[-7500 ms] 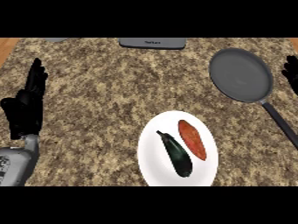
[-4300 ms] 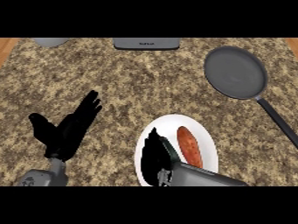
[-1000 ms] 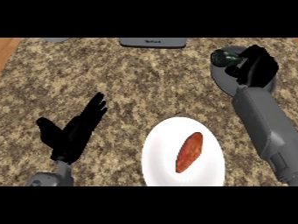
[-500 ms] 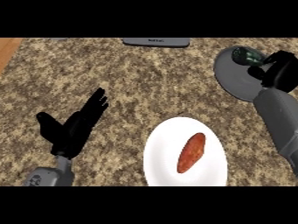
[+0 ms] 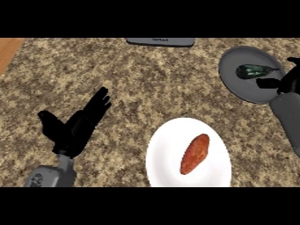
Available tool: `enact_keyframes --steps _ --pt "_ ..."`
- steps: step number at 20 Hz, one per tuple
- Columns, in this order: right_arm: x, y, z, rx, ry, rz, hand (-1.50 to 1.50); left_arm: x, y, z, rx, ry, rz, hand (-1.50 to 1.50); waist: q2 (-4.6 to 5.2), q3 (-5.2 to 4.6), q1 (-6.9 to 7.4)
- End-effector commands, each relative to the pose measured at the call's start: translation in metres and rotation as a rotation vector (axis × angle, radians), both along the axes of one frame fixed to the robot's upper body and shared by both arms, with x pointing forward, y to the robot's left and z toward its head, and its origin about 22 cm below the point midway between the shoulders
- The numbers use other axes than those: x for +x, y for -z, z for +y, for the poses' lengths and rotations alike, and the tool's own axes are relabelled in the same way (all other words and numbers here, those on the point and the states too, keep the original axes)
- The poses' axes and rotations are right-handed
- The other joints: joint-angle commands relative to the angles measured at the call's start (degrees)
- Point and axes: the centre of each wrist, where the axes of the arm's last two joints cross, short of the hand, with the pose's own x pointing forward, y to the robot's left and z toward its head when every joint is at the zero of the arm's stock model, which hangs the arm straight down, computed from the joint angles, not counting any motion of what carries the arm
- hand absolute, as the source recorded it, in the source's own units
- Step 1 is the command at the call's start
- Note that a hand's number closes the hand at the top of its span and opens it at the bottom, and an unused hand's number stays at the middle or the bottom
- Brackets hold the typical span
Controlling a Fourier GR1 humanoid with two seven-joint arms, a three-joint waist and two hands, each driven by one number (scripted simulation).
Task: Pick the eggplant from the plate and place it in the pan
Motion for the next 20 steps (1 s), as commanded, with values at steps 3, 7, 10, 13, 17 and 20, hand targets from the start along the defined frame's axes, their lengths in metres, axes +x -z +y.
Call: enact_keyframes --steps 3,7,10,13,17,20 --pt "0.006 -0.012 0.007 0.093 -0.058 -0.235 -1.50 0.000 0.001 -0.005 -0.002 -0.005 0.002 0.00 -0.17 0.24 -0.52" --pt "0.001 -0.013 0.002 0.192 -0.047 -0.393 -1.50 0.002 -0.003 0.009 -0.017 -0.022 0.011 0.00 -0.44 0.23 -1.18" --pt "-0.009 -0.015 -0.025 0.313 -0.084 -0.454 -1.50 -0.006 0.009 0.000 -0.016 -0.037 0.006 0.00 -0.79 0.04 -2.07" --pt "-0.027 0.017 -0.025 0.404 -0.121 -0.473 -1.50 -0.006 -0.002 0.005 -0.006 -0.033 0.032 0.00 -1.00 0.00 -1.89" --pt "-0.054 0.025 -0.072 0.480 -0.238 -0.475 -1.50 -0.017 0.002 0.011 0.006 -0.045 0.035 0.00 -1.15 -0.12 -2.12" --pt "-0.067 0.048 -0.066 0.509 -0.325 -0.478 -1.50 -0.002 0.005 0.018 -0.005 -0.063 0.025 0.00 -1.57 -0.31 -3.36"
